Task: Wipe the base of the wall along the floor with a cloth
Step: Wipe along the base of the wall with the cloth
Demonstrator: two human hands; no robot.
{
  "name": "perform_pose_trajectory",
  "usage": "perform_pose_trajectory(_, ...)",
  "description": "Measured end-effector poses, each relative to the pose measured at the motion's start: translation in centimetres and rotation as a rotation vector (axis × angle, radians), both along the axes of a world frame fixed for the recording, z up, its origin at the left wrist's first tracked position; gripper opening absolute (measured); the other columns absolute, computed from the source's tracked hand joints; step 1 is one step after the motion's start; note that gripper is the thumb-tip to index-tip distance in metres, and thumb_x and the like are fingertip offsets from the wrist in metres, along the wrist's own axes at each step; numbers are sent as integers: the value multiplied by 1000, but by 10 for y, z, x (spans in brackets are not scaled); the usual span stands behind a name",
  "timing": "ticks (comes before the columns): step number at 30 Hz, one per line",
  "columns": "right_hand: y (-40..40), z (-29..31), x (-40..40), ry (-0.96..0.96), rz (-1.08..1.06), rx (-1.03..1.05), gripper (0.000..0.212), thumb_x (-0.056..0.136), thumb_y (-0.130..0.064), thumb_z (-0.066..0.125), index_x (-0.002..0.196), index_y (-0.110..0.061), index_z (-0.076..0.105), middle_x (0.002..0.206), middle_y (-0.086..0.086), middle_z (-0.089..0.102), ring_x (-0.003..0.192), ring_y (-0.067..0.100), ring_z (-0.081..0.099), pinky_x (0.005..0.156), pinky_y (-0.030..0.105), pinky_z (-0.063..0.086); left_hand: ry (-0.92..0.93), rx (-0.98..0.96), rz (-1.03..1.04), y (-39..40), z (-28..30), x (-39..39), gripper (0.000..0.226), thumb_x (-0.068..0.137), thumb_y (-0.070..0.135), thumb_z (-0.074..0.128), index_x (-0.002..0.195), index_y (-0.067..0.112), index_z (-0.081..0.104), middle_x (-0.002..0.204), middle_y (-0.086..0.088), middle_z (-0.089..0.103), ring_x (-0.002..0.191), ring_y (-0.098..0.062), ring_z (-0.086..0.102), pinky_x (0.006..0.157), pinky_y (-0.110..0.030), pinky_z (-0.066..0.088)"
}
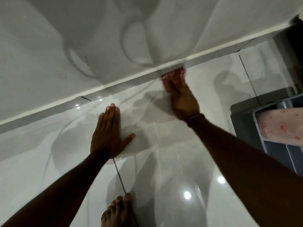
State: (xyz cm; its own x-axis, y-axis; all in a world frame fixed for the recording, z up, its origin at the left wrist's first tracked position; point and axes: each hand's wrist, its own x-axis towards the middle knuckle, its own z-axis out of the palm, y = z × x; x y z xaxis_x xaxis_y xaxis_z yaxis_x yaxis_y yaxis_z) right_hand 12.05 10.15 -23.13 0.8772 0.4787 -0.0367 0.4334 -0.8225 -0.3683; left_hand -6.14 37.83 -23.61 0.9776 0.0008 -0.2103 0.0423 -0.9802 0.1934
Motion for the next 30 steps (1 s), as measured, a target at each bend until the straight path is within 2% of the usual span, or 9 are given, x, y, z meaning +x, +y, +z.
perform_pose_trajectory(3, -56, 5, 41, 4, -98, -62, 65, 94, -6, 41, 160, -5, 40, 168, 31, 30, 158, 52, 20, 133, 55, 19, 12, 4, 12, 0, 0, 1, 113, 93, 79, 42, 168, 2, 7, 177, -18, 5, 165, -33, 4, 133, -43, 2)
perform_pose_trajectory(7, -112, 8, 80, 99, -275, -106, 67, 99, -25, 33, 160, 0, 34, 167, 30, 30, 156, 51, 25, 134, 50, 17, -3, 18, 9, -1, -1, 2, 112, 92, 77, 42, 167, 0, 11, 176, -20, 7, 164, -35, 6, 133, -41, -2)
perform_pose_trajectory(11, -132, 16, 103, 141, -364, -101, 73, 98, -27, 29, 165, -2, 17, 174, 26, 7, 162, 48, 3, 133, 47, 0, -19, 27, 13, -1, -2, 1, 111, 91, 74, 45, 166, -1, 12, 176, -20, 8, 164, -29, 0, 132, -37, -7)
perform_pose_trajectory(15, -125, 12, 103, 130, -449, -106, 71, 101, -23, 33, 167, -5, 13, 176, 21, 4, 163, 45, -1, 132, 53, 1, 7, 23, 27, 0, 1, 1, 112, 91, 75, 44, 167, 0, 10, 176, -19, 7, 164, -27, -3, 131, -36, -9)
perform_pose_trajectory(19, -95, 11, 90, 154, -476, -135, 74, 97, -27, 26, 167, -6, 16, 176, 21, 10, 162, 46, 6, 134, 59, 9, 32, 1, 22, 1, 2, 1, 112, 92, 76, 43, 167, 0, 8, 177, -19, 5, 164, -31, 0, 133, -41, -4)
perform_pose_trajectory(23, -33, 2, 38, 5, -369, -46, 64, 96, -12, 43, 160, -4, 38, 169, 28, 29, 158, 53, 19, 130, 58, 23, 50, 0, 44, 1, 5, 1, 117, 90, 81, 43, 168, 1, 5, 177, -16, 1, 165, -28, -3, 133, -48, 0)
perform_pose_trajectory(26, 30, -5, -2, -64, -328, 126, 54, 99, -3, 44, 153, -4, 50, 166, 32, 32, 157, 55, 20, 128, 60, 25, 69, -25, 149, 1, 7, 2, 128, 83, 88, 46, 167, 1, 3, 177, -16, -2, 165, -28, -4, 133, -43, -4)
perform_pose_trajectory(28, 76, 1, -31, -23, -308, 154, 57, 97, -1, 42, 153, -6, 52, 165, 25, 40, 157, 49, 26, 129, 59, 26, 55, -42, 169, 2, 8, 2, 132, 81, 91, 47, 167, 0, 3, 177, -18, -1, 165, -31, -2, 133, -42, -3)
perform_pose_trajectory(30, 116, 10, -57, 56, -296, 169, 62, 98, -3, 41, 159, -11, 44, 168, 17, 39, 160, 42, 24, 133, 53, 21, 55, -58, 184, 6, 8, 1, 135, 80, 92, 49, 167, -1, 3, 177, -19, -1, 164, -33, -2, 133, -43, 0)
